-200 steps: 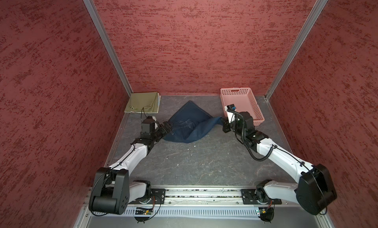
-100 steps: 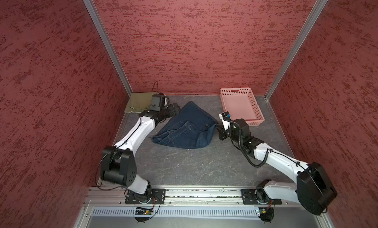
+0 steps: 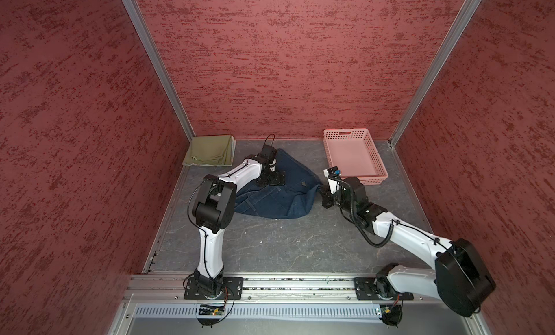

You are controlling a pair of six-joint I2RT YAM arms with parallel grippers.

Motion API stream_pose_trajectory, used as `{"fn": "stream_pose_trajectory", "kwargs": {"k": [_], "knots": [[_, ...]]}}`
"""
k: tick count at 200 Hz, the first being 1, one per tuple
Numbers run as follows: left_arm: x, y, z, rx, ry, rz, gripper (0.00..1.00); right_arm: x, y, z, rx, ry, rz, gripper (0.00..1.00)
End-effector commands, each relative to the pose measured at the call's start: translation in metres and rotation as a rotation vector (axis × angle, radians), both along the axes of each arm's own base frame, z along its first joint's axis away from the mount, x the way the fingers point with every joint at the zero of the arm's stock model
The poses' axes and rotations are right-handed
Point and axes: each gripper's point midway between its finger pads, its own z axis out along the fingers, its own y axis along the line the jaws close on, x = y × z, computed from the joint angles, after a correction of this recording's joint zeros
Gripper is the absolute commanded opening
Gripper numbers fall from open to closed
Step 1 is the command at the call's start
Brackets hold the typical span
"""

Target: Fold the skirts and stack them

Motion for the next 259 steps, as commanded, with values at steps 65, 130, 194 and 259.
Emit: {"fn": "stream_pose_trajectory", "kwargs": {"k": [65,130,194,259], "knots": [[0.032,-0.029,0.0,-0.107,-0.119,-0.086,0.77,0.001,-0.002,0.013,0.012,-0.029,-0.019,0.0],[0.022,-0.038,0.005,-0.171,-0.087,-0.131,0.07,0.007,-0.006,0.017,-0.009,-0.042,-0.049,0.0],[0.04,0.027,0.2,-0.291,-0.41,0.027,0.0,0.036,-0.016,0.075,-0.047,-0.151,-0.151,0.0],[-0.06,0.139,0.382,-0.25,-0.789,0.224,0.0,0.028,-0.032,0.225,-0.081,-0.398,-0.168,0.0]]}}
